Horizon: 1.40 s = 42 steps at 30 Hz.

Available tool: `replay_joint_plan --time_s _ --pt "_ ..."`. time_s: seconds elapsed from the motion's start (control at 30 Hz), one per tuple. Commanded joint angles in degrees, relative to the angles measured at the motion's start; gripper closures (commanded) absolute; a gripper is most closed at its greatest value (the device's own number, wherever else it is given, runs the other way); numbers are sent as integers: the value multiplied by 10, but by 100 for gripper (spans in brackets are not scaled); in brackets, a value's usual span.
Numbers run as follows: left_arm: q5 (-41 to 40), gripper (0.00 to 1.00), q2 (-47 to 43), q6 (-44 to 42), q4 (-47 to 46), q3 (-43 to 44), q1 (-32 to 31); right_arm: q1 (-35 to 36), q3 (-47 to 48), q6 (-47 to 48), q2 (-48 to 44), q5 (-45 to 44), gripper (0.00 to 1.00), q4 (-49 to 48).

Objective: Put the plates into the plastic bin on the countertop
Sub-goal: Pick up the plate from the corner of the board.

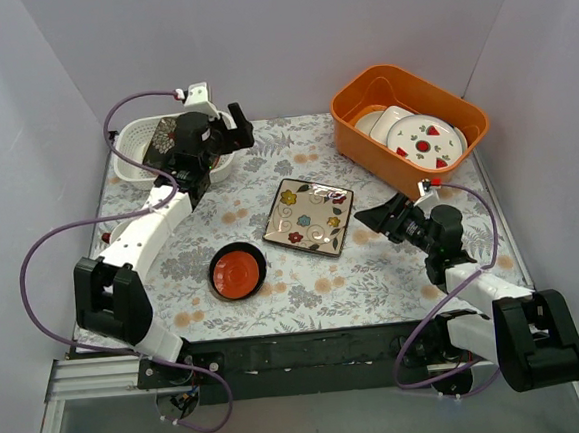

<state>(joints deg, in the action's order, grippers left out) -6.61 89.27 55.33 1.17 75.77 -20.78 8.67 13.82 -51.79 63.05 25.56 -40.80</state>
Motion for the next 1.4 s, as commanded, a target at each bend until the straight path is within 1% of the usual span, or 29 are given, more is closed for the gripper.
replay_joint_plan --time_s 0.0,0.13,0.3,0.4,0.6,0.8,0.93,1.07,1.17,1.37 --pt "13 2 -45 -11 -25 -51 0 -1 24 26 -13 -9 5 26" --pt "31 2 -30 4 -15 -36 0 -1 30 41 -27 -22 5 53" --pt "34 2 1 17 24 -21 0 -2 16 38 -27 -30 6 44" --pt "61 2 25 29 43 -2 0 -2 18 39 -13 -28 6 35" --pt "63 2 69 44 102 44 0 -2 30 36 26 -13 7 13" --pt "65 2 91 48 111 52 1 -2 34 35 65 -2 7 -5" --pt "109 2 129 61 132 78 6 -1 34 36 74 3 7 -10" --pt "156 2 180 89 165 108 28 -1 41 43 77 3 8 -1" --pt "161 2 200 101 189 127 34 -1 48 48 87 5 8 1" --pt "165 2 210 95 211 143 33 -1 55 45 110 11 10 -6"
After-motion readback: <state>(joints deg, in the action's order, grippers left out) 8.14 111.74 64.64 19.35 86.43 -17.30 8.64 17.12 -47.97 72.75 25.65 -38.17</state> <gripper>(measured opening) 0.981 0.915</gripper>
